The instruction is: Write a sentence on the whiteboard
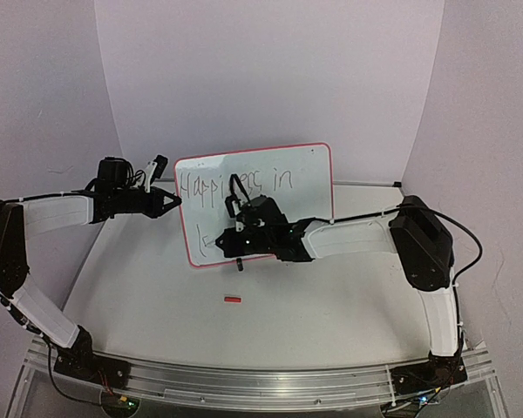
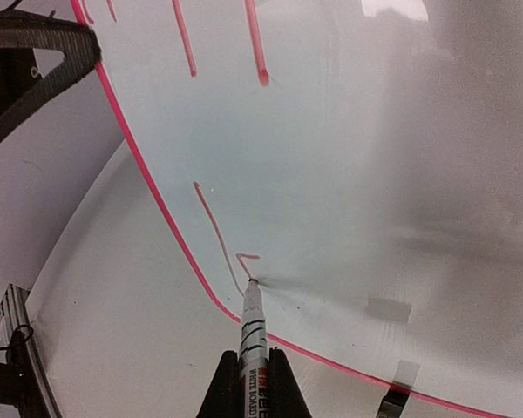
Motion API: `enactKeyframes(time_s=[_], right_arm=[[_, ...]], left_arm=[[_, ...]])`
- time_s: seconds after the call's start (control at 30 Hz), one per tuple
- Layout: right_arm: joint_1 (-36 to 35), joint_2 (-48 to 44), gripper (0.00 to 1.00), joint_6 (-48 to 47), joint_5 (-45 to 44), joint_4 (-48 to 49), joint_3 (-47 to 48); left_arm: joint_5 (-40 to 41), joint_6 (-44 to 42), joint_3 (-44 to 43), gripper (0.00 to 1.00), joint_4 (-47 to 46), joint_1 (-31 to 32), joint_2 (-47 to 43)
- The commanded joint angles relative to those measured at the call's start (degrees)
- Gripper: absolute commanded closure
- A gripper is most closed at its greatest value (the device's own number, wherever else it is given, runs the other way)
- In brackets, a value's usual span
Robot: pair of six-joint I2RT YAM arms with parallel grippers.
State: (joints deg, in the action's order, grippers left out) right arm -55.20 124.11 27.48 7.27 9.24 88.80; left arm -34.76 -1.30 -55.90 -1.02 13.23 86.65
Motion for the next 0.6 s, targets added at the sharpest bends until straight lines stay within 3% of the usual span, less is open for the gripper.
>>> enactKeyframes(time_s=[0.0, 0.57], right_arm=[[0.4, 0.1, 1.00, 0.2, -0.9, -0.7, -1.5], [0.6, -3.7, 1.00, -2.5, -6.3, -0.4, 1.7]], left_arm=[[1.9, -2.6, -0.6, 1.00, -0.2, 0.0, -1.4], [2.0, -2.6, -0.6, 1.00, -0.1, 0.0, -1.5]])
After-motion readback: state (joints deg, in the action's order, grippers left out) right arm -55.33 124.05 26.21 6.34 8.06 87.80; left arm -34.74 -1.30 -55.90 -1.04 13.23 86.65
